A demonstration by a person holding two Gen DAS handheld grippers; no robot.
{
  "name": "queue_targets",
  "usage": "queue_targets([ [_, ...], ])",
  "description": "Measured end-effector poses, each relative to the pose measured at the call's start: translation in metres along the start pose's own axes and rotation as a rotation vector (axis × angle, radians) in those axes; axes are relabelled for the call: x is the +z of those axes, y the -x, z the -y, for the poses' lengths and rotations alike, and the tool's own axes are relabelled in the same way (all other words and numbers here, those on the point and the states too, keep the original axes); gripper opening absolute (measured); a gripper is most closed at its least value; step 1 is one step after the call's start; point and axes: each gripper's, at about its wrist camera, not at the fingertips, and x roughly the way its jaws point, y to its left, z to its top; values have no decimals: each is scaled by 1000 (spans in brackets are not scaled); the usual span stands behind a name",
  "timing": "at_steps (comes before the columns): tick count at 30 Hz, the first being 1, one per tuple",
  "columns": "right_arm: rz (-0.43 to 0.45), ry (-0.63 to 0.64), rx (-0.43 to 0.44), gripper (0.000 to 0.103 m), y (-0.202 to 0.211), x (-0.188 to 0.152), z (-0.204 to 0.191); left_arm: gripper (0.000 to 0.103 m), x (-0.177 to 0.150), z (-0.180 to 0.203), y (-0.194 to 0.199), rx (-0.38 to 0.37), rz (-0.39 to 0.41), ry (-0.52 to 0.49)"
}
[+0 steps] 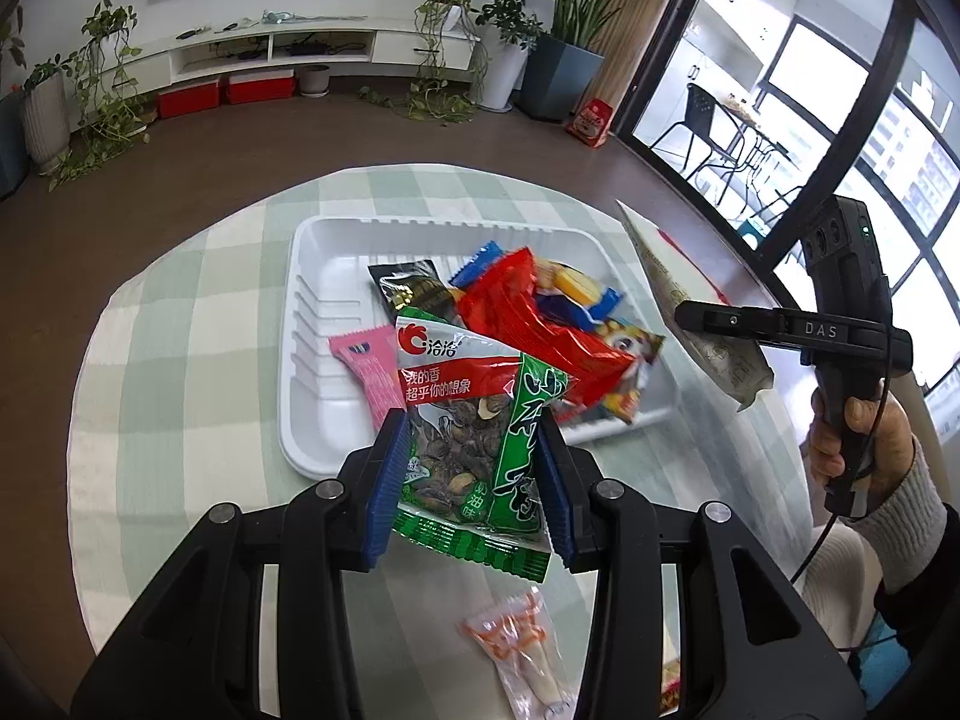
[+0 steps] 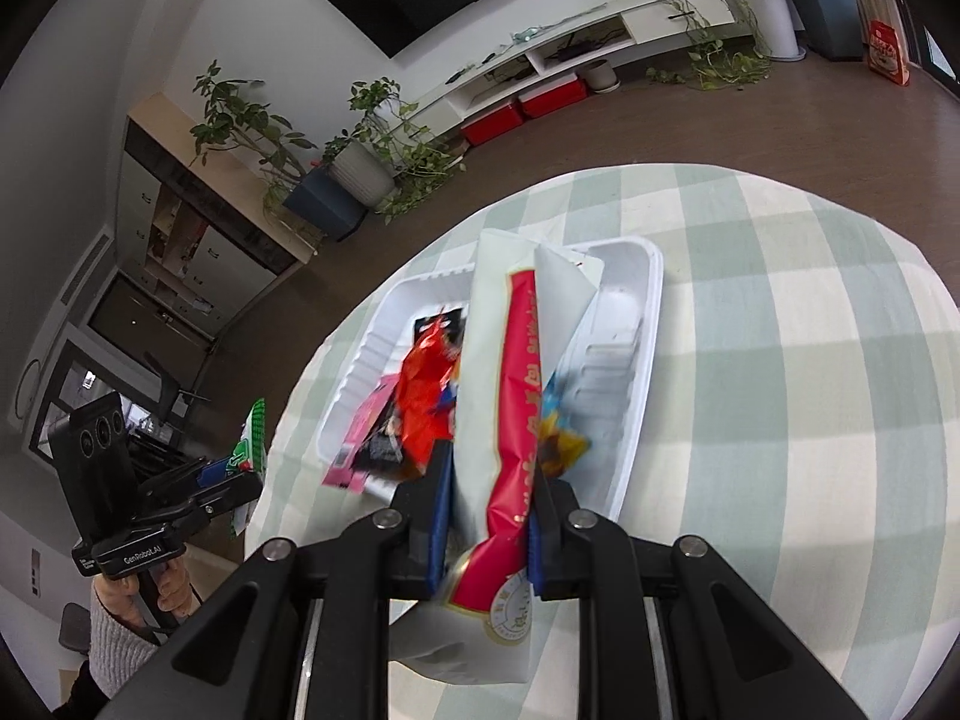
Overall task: Organize snacks
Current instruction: 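Carry the green nut bag and the white bag over the tray, then release both bags into the tray and lift both tools away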
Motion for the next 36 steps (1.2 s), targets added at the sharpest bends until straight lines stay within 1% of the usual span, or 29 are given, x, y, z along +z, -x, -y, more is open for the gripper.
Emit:
queue_targets([
  [12, -17, -31, -27, 22, -40, 31, 21, 38, 38, -33, -54, 42, -16, 50],
  [15, -17, -32, -39, 23, -46, 36, 24, 39, 45, -38, -63, 71, -4, 70],
  [17, -16, -24, -54, 24, -48, 38, 24, 43, 49, -43, -70, 81, -11, 91],
  [19, -14, -12, -79, 29, -50, 40, 23, 44, 50, -46, -74, 94, -8, 112],
  [20, -12, -6, -88, 35, -50, 40, 22, 46, 51, -46, -75, 101, -4, 111],
  [21, -7, 1, -94, 46, -49, 40, 20, 47, 51, -47, -75, 117, 1, 111],
  [22, 2, 7, -99, 50, -47, 40, 18, 47, 51, -46, -74, 131, 6, 106],
  [23, 11, 20, -113, 57, -44, 39, 15, 47, 51, -45, -73, 139, 12, 99],
  [24, 20, 34, -127, 60, -41, 39, 13, 47, 51, -45, -71, 146, 18, 96],
  [26, 42, 60, -152, 60, -35, 38, 9, 50, 51, -44, -66, 157, 27, 94],
  [31, 88, 100, -178, 62, -14, 31, -1, 50, 46, -42, -43, 161, 67, 103],
  [34, 130, 155, -198, 66, 8, 16, -15, 50, 35, -34, -21, 151, 92, 109],
  [36, 151, 198, -200, 72, 23, 2, -26, 50, 21, -28, -5, 148, 102, 105],
])
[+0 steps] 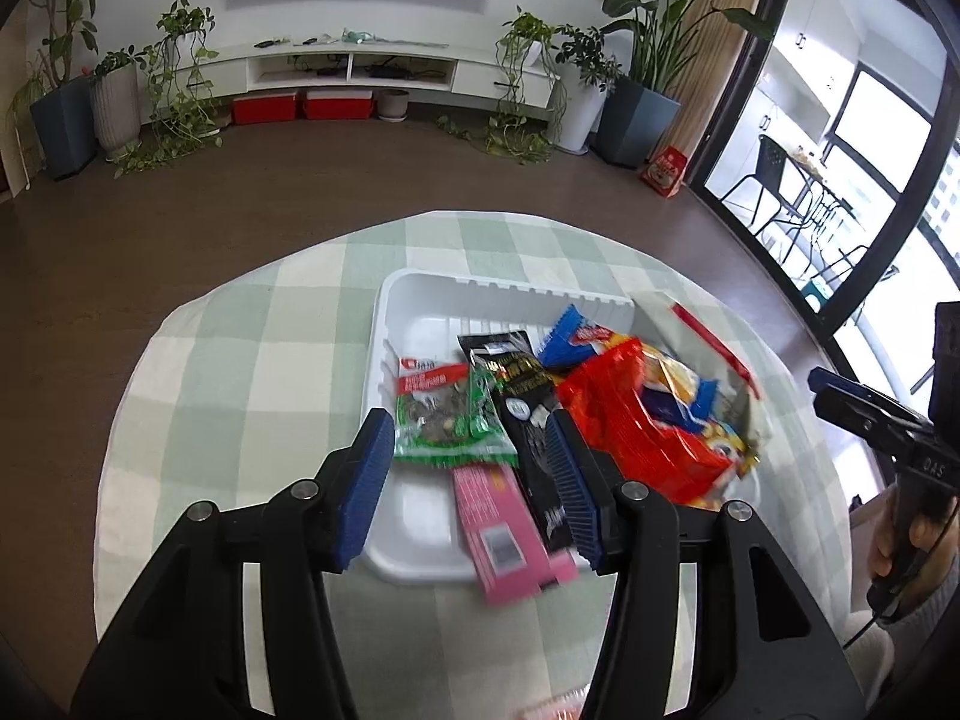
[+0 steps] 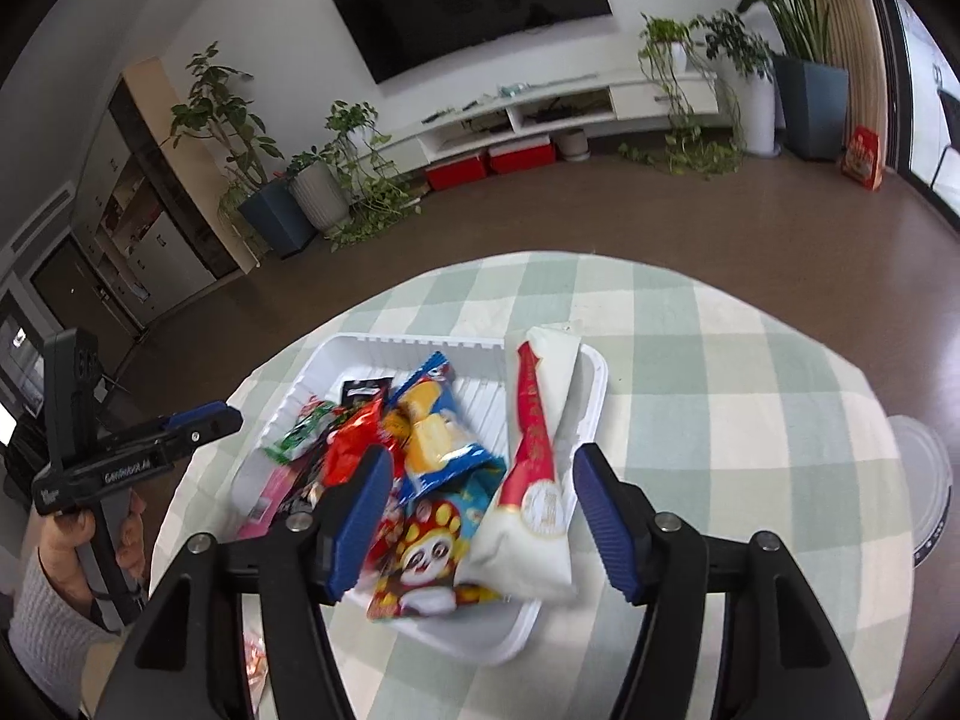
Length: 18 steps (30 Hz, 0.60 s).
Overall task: Organize snacks
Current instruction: 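Release both bags into the tray and lift both tools away, then move the left tool to the clear sausage packet while the right approaches the gold packet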
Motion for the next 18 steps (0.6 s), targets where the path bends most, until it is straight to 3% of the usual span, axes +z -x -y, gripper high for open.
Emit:
queue_targets([
  [5, 12, 142, 33, 84, 41, -50, -39, 54, -44, 12, 38, -19, -6, -16],
  [12, -149, 399, 120, 84, 43, -142, -94, 54, -116, 36, 71, -31, -84, -58],
  [18, -192, 499, 166, 84, 47, -189, -120, 54, -160, 49, 86, -47, -126, -64],
])
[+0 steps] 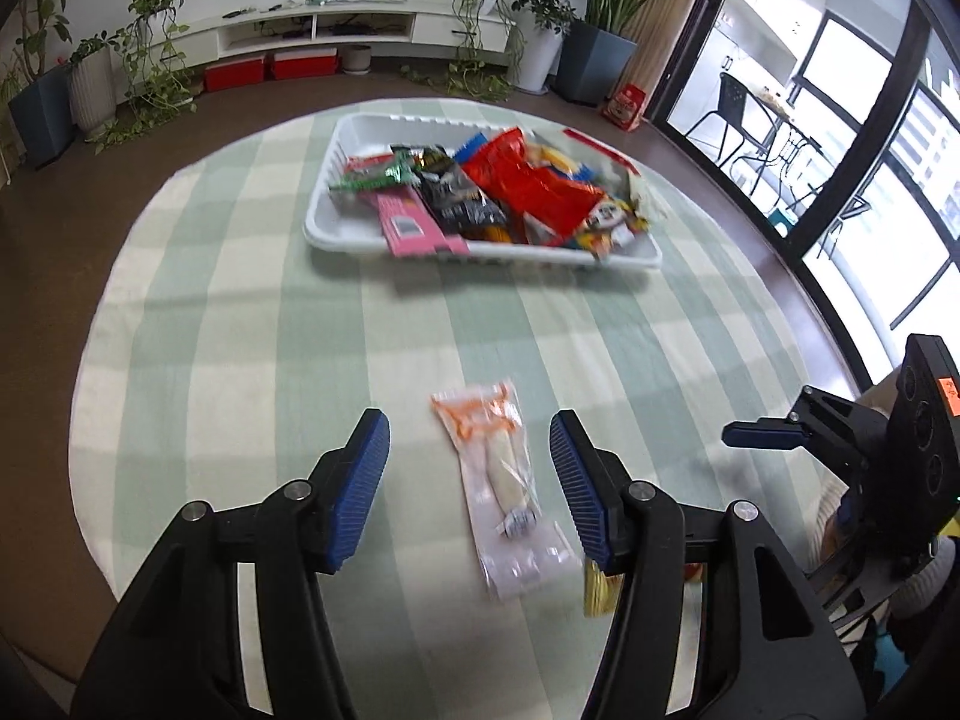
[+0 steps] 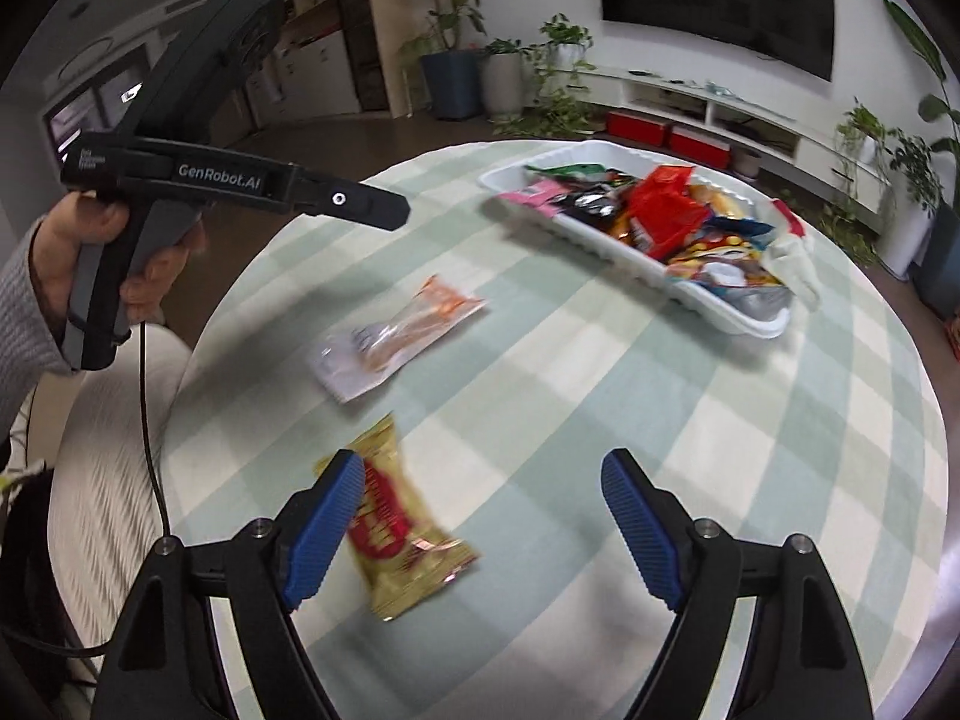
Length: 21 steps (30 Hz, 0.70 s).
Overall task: Organize snacks
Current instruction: 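Move the left tool to the clear sausage packet while the right approaches the gold packet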
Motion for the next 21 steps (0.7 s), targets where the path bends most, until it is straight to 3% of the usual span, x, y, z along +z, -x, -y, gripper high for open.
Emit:
queue_targets([
  [8, -28, 70, 5, 84, -5, -7, -22, 54, -26, 10, 0, -12, -36, 5],
  [21, -54, 98, -2, 84, -15, -9, -29, 54, -33, 15, -5, -21, -60, 7],
])
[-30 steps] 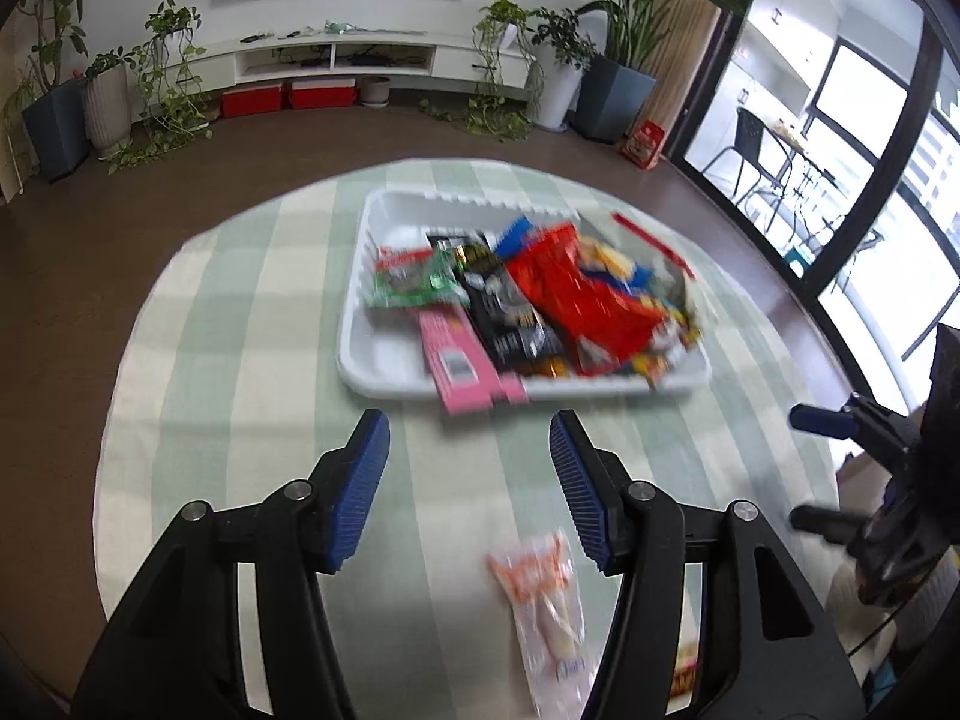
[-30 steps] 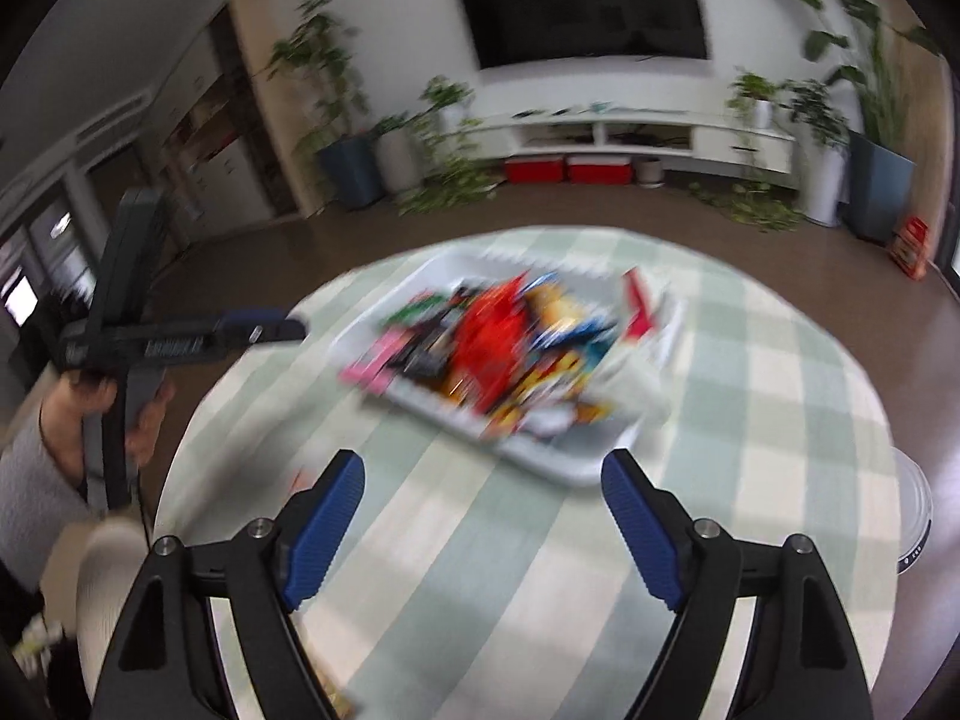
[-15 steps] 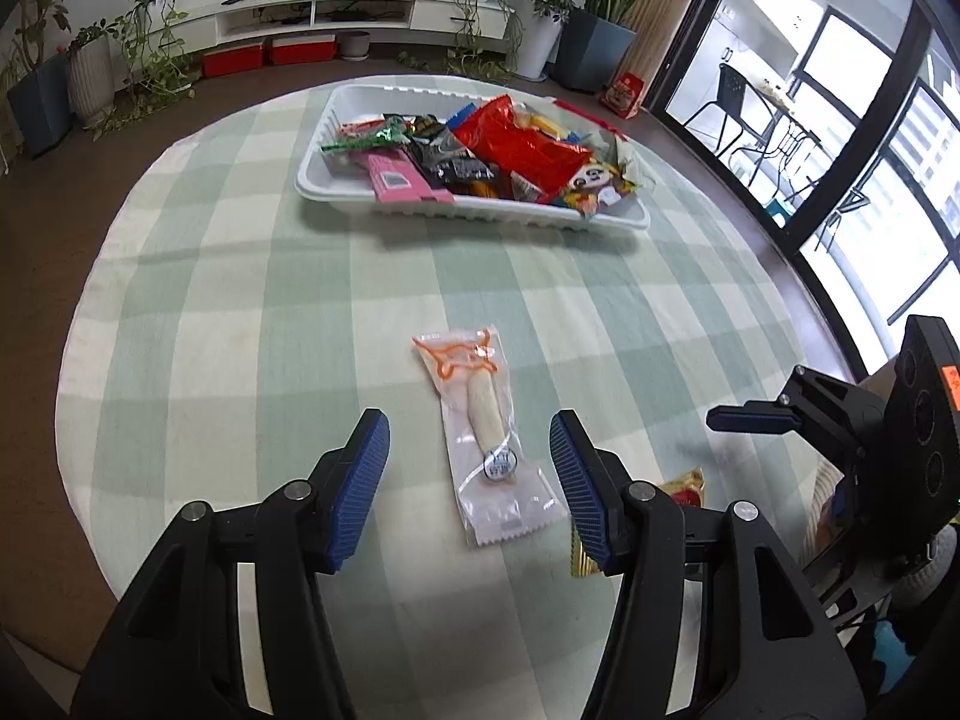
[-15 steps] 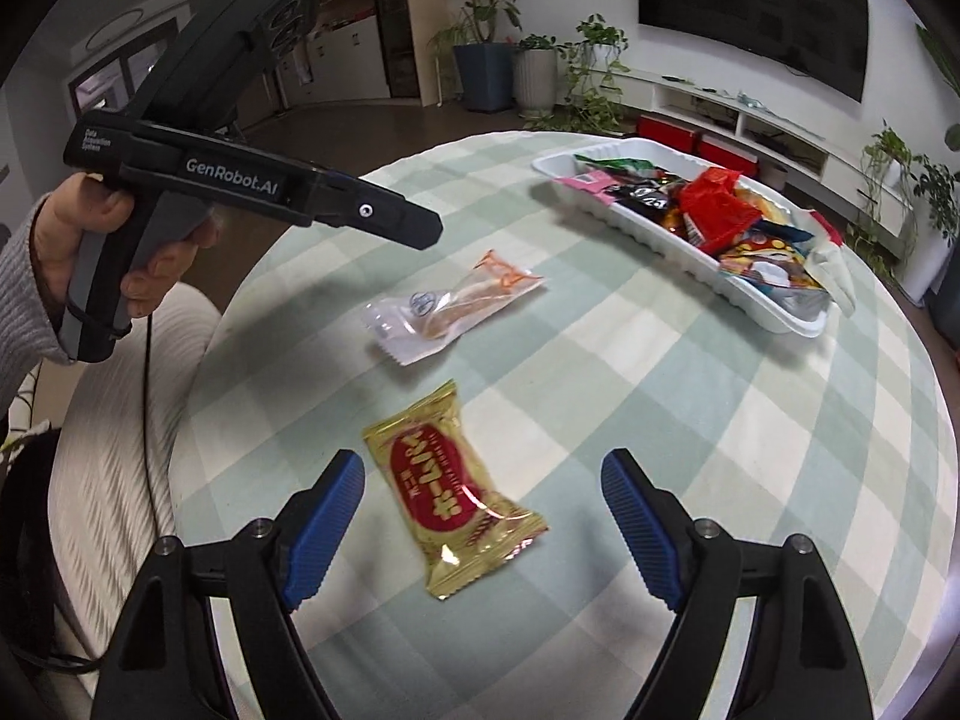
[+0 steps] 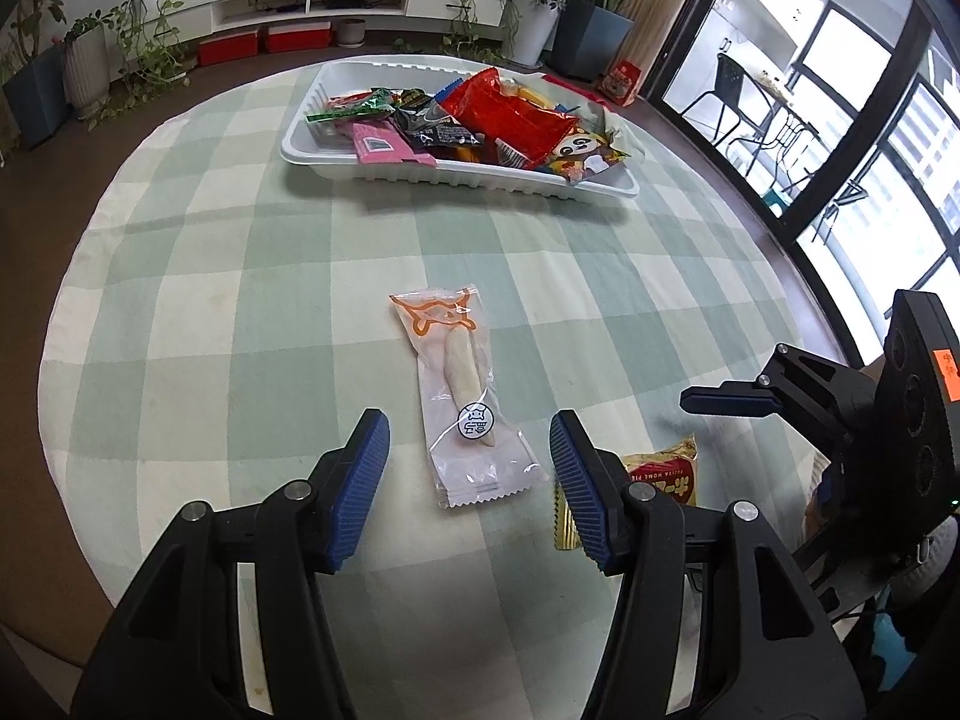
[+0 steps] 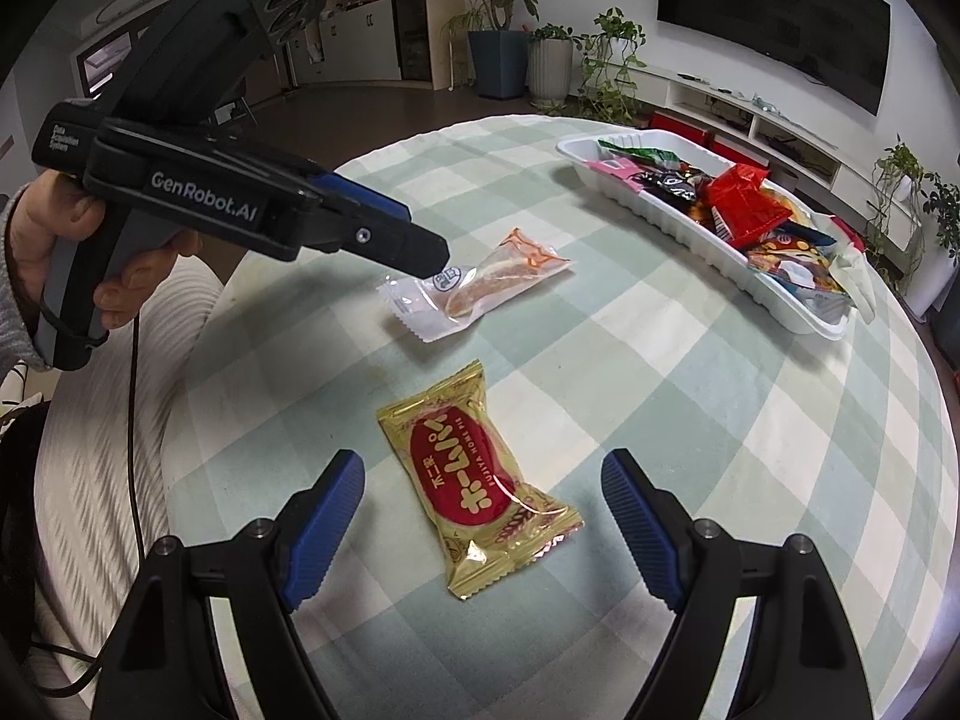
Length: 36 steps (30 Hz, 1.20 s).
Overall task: Organize snacks
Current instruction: 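Move the left tool to the clear sausage packet while the right approaches the gold packet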
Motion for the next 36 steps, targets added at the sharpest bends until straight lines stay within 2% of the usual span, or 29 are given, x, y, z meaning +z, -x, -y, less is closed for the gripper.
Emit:
queue_targets([
  [14, -53, 30, -6, 84, -18, 2, 0, 54, -2, -2, -5, -2, -8, 6],
  [20, -65, -38, -32, 84, -22, 0, 13, 54, -3, -1, -6, -2, -9, 1],
  [27, -56, -131, -100, 84, -13, -8, 33, 54, -2, 1, -7, -4, -9, -3],
  [32, -28, -94, -88, 84, -6, -7, 29, 54, 0, 4, -13, -1, -20, -7],
  [36, -37, -6, -95, 84, -13, 0, 17, 54, 3, 6, -19, 6, -29, -8],
])
